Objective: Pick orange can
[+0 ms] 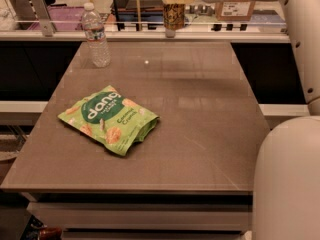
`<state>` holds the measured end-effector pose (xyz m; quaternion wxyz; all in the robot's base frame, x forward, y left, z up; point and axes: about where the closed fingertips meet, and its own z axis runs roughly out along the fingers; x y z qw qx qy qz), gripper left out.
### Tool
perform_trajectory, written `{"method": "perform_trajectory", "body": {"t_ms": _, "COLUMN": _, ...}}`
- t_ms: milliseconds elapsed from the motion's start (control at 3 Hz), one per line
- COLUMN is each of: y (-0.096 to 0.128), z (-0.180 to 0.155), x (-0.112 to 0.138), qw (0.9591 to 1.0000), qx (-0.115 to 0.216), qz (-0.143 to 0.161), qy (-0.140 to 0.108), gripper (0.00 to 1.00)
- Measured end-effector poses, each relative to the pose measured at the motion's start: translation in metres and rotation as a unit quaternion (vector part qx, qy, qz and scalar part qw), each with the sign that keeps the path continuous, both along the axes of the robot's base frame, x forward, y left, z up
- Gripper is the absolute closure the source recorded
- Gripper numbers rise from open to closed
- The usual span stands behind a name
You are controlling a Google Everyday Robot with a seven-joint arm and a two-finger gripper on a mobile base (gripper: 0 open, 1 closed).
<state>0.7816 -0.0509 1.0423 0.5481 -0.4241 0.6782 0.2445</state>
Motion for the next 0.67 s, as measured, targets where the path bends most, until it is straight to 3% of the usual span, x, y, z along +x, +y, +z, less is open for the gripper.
{"method": "perform_trajectory", "body": {"t_ms": 333, "y": 0.0014, "z": 0.0186, "x": -0.0063, "qw": 0.9997, "qx": -0.009, "qz": -0.002, "qy": -0.023, "gripper": 1.0}}
{"method": "perform_trajectory", "body": {"t_ms": 667, "y": 0.0018, "z": 0.0199, "x": -0.0068, "qw": 0.9996, "qx": -0.009, "qz": -0.002, "qy": -0.025, "gripper": 1.0}}
